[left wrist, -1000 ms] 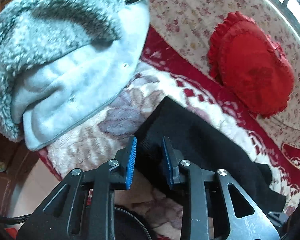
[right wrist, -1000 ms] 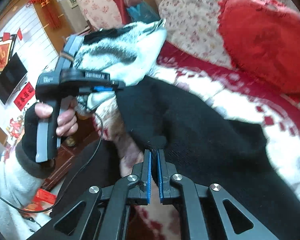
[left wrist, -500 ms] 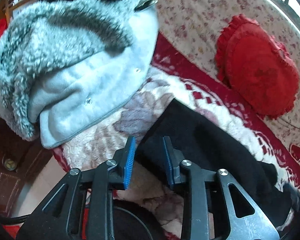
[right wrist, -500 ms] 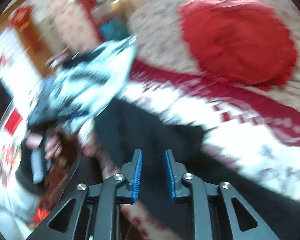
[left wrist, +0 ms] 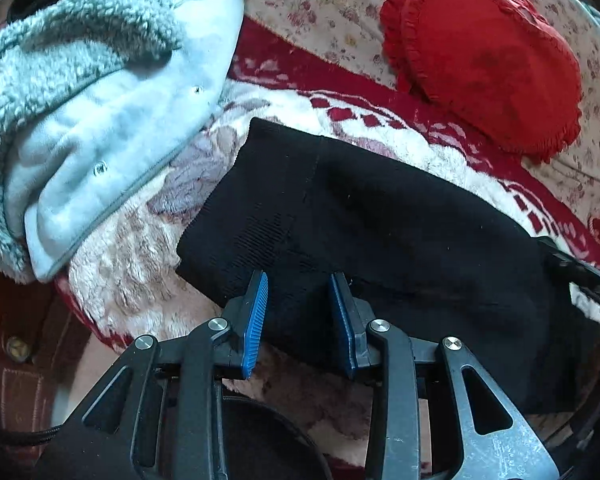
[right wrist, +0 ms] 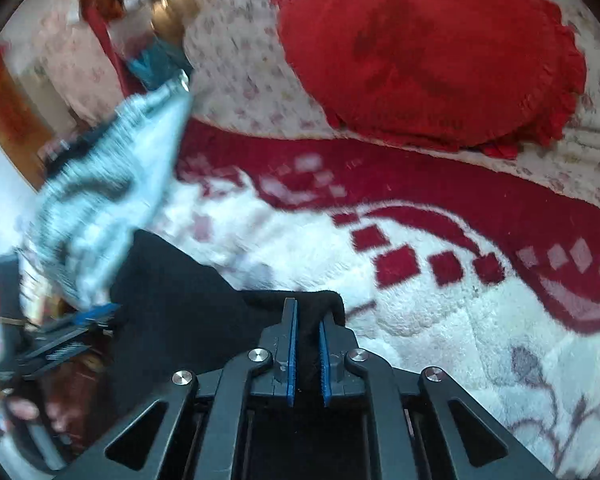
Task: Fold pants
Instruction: 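Fold the pants over with both grippers and flatten them on the bed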
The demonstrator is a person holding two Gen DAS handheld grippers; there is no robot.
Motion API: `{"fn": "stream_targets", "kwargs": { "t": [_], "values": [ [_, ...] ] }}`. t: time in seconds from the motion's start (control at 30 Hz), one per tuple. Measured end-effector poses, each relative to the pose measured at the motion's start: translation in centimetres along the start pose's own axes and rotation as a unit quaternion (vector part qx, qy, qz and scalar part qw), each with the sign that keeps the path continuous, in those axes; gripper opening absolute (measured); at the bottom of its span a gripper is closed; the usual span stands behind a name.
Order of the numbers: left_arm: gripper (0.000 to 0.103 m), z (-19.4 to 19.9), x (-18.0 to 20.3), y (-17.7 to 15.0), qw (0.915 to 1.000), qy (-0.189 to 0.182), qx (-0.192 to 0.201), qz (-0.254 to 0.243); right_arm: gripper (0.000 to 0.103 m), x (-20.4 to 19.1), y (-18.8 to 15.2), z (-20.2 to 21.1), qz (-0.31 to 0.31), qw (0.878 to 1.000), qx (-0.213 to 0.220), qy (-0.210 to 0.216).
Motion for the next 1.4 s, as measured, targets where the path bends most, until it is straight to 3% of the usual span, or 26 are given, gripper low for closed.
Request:
{"fn": "stream_targets", "kwargs": {
  "t": [0.17,0.23,0.33,0.43,0.57,0.7,0.77,0.87,0.97,1.07,1.2,1.27,1.3,1.33,1.4],
  "values": [
    [0.031,0.0,0.0,0.2,1.0000,0.002,-0.005,-0.006,0.008,1.3,0.3,1.9,-0.064,0.998,0.010,0.027],
    [0.031,0.5,-0.3,0.6,1.0000,-0.002,-0.009,0.003,0.016,1.4,0.4,4.4,-0.048,0.999,0.020,0.010],
    [0.031,1.9,-0.1,1.4,0.9999,-0.001,0.007,0.012,0.018,0.0,-0.4,8.0,-0.005,0.999,0.027,0.019],
    [0.031,3.0,1.5,1.5,0.9997,-0.019,0.016,0.002,0.018,-2.4,-3.3,9.9,0.028,0.998,0.011,0.052],
    [0.031,3.6,4.6,0.9,0.9988,-0.043,0.010,-0.019,0.018,-2.2,-9.4,9.4,0.051,0.998,-0.043,0.023],
    [0.032,4.7,6.7,0.7,0.9975,-0.065,0.011,-0.025,0.018,-0.1,-11.5,12.5,0.016,0.999,-0.027,0.036],
    [0.041,5.2,8.3,0.7,0.9959,-0.082,0.011,-0.035,0.018,1.9,-11.6,15.0,0.005,1.000,-0.014,0.008],
    [0.043,5.5,10.8,0.3,0.9935,-0.104,0.007,-0.044,0.019,6.1,-11.2,19.7,-0.014,0.998,0.020,-0.066],
    [0.044,5.1,13.8,-0.7,0.9897,-0.125,-0.008,-0.069,0.022,10.7,-10.7,24.4,-0.057,0.986,0.061,-0.145],
    [0.044,4.6,16.5,-1.9,0.9860,-0.137,-0.024,-0.092,0.023,14.3,-10.8,26.6,-0.077,0.970,0.060,-0.225],
    [0.044,4.6,19.1,-3.1,0.9813,-0.150,-0.037,-0.115,0.023,16.2,-11.4,25.2,-0.088,0.969,0.036,-0.226],
    [0.044,4.5,20.0,-3.4,0.9793,-0.151,-0.039,-0.129,0.023,16.0,-11.6,24.0,-0.087,0.975,0.030,-0.205],
    [0.044,4.5,20.5,-3.5,0.9783,-0.152,-0.040,-0.135,0.021,16.1,-11.4,23.8,-0.086,0.976,0.033,-0.199],
    [0.044,4.6,20.8,-3.5,0.9778,-0.153,-0.041,-0.137,0.010,16.2,-11.3,23.8,-0.085,0.975,0.032,-0.202],
    [0.044,4.8,21.5,-3.3,0.9766,-0.158,-0.039,-0.141,0.008,16.2,-10.9,24.6,-0.081,0.976,0.038,-0.199]
  ]
}}
Point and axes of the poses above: each gripper's, at about its wrist camera, not at the fingertips, and z roughly against the way its jaws point, x to its right, y to its top, the point moved 6 cm from there along -z, roughly the way its jaws point, and after that the axes turned 13 degrees about x, right-handed, at the moved point
